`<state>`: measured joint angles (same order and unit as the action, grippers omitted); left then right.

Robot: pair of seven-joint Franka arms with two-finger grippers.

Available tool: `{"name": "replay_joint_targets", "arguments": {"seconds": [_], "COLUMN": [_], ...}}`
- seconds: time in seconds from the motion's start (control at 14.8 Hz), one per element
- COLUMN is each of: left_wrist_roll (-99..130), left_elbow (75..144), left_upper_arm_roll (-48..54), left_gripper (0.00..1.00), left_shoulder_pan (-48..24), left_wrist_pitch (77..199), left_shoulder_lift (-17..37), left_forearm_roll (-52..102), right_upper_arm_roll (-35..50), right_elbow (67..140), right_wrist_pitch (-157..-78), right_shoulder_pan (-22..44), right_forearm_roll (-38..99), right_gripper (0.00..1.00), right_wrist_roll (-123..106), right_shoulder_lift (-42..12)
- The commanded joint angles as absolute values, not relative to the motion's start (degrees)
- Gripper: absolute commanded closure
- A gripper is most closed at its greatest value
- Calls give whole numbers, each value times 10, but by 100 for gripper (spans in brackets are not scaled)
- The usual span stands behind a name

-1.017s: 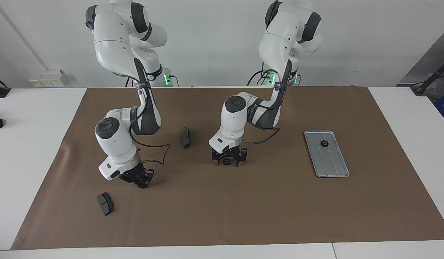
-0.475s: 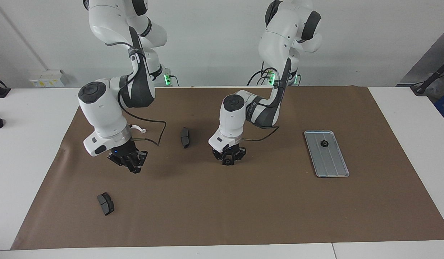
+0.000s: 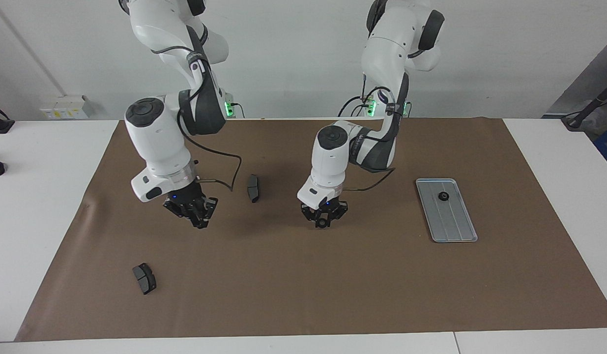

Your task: Pick bearing gear from pile to tray

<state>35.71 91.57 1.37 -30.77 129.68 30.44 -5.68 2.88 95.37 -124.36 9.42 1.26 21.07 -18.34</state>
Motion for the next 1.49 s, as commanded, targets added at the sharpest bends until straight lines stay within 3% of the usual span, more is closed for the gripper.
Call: {"name": "replay_joint_targets", "arguments": {"seconds": [0.0,0.27,0.47,0.81,0.88,0.95,1.02,1.22,1.42], "left_wrist_roll": [318,200,144,120,113,112,111,106,106], "left_elbow": [997,1081,1085,1148,1155,1155,1155,1158,1179], "left_upper_arm_roll": [18,19,20,21,21,21,21,22,24], "left_gripper": [100,100,100,100,100,100,100,100,97], "left_shoulder_pan": [-253,-155,-89,9,18,25,32,48,49], "left_wrist_pitch": [1292,1293,1313,1431,1443,1446,1447,1449,1464], "left_shoulder_lift": [229,147,147,146,150,156,164,177,176], "left_forearm_roll": [-69,-69,-68,-67,-67,-68,-66,-63,-62], "right_upper_arm_roll": [32,32,29,29,27,27,26,5,-20], "right_elbow": [950,949,942,914,914,916,918,919,932], "right_wrist_pitch": [-1279,-1339,-1391,-1459,-1472,-1477,-1477,-1471,-1433], "right_shoulder_pan": [151,228,285,303,308,302,301,301,267], "right_forearm_roll": [25,24,13,-18,-18,-28,-35,-54,-73], "right_gripper": [100,100,100,100,90,32,0,0,0], "right_wrist_roll": [295,383,452,488,489,488,489,487,449], "right_shoulder_lift": [-195,-233,-292,-358,-360,-359,-359,-348,-292]}}
